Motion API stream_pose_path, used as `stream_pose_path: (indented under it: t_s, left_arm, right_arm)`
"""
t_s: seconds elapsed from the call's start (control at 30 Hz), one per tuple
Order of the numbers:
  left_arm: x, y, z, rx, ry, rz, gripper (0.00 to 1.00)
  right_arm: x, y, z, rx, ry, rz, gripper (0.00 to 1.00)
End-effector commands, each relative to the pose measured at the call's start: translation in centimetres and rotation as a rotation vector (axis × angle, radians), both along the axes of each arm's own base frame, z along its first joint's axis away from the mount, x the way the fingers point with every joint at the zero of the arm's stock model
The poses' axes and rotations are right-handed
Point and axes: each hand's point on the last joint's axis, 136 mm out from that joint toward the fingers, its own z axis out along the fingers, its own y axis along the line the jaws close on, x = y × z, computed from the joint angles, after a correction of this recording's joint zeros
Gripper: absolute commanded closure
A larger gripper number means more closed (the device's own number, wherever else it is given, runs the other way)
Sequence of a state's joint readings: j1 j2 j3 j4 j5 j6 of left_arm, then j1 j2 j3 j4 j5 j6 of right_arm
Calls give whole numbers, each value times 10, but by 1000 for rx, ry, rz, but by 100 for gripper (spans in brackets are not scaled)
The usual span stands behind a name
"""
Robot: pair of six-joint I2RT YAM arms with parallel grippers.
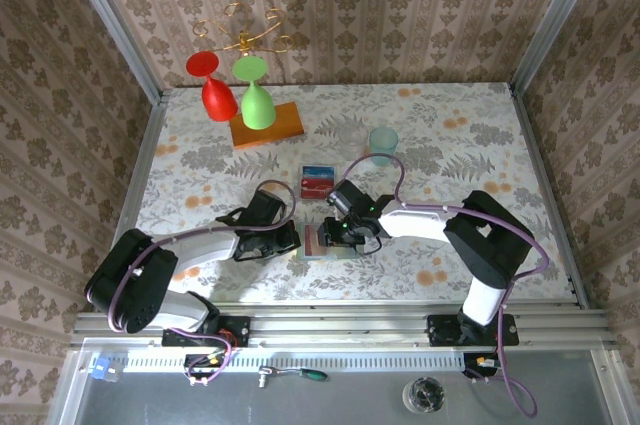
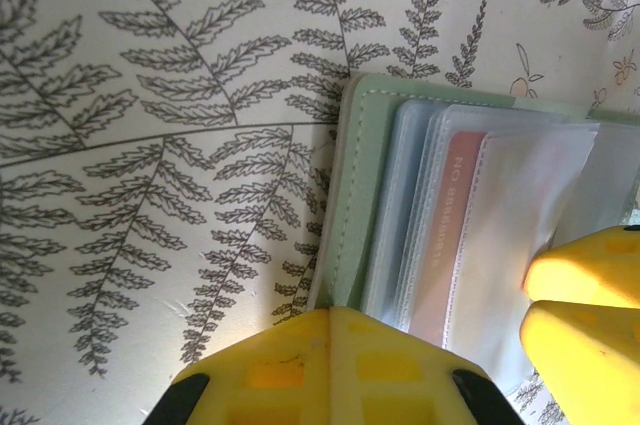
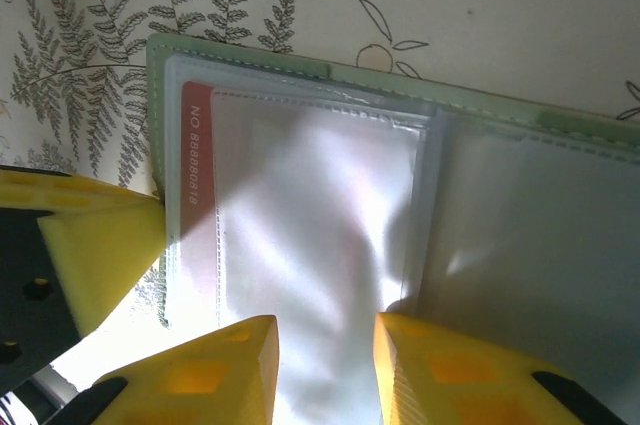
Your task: Take the credit cards out of the card holder
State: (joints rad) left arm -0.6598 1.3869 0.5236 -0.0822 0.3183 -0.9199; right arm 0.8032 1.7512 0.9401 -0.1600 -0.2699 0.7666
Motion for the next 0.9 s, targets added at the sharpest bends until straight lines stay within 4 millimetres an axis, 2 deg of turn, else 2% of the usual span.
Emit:
stream_pose_path:
  t_s: [0.0,0.2,0.3,0.5,0.67,0.87]
  left_arm:
    - [4,-5,9,-6,-3,-15,94]
    - [16,-16,34,-48,-74,-30,93]
    - [17,-19,39,-58,-85,-28,92]
    - [15,-24,33,-69,-53,-33,83]
    - [13,-32,29,-86,-47,-49,68]
    - [13,-36,25,-88,-33,-51,67]
  right_arm:
    - [-3,-7,-2,-20,2,-10,67]
    - [-4,-7,-5,-13,8,-8,68]
    - [-5,-7,-6,-10,11,-6,68]
    - [-3,-6,-6,3,12,-7,69]
    - [-4,-4,-6,23,29,-4,70]
    - [-6,-6,-9,44,47,-13,71]
